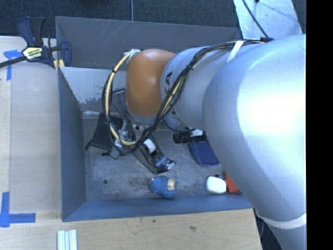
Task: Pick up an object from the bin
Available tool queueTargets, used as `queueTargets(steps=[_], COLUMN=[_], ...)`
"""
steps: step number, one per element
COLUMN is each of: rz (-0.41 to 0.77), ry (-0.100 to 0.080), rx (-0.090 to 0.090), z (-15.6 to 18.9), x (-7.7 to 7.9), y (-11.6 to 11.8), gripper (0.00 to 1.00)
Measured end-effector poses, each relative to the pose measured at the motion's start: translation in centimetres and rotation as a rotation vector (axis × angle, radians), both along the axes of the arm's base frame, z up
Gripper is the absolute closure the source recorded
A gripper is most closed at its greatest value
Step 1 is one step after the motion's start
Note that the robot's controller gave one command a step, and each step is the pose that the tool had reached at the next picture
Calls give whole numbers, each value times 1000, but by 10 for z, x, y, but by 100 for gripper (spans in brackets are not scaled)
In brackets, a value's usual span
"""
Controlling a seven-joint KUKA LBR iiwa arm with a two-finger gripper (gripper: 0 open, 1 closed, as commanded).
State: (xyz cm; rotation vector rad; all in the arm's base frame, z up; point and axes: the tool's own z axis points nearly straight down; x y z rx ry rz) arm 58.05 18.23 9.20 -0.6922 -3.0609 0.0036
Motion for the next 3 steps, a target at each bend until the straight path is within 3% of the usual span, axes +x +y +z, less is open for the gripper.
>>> queueTargets(steps=[1, 2, 3], rz=[25, 336, 182], ry=[-7, -5, -3], rx=[1, 2, 3], z=[-23, -22, -22], x=[42, 25, -38], y=[-17, 2, 28], gripper=[0, 0, 0])
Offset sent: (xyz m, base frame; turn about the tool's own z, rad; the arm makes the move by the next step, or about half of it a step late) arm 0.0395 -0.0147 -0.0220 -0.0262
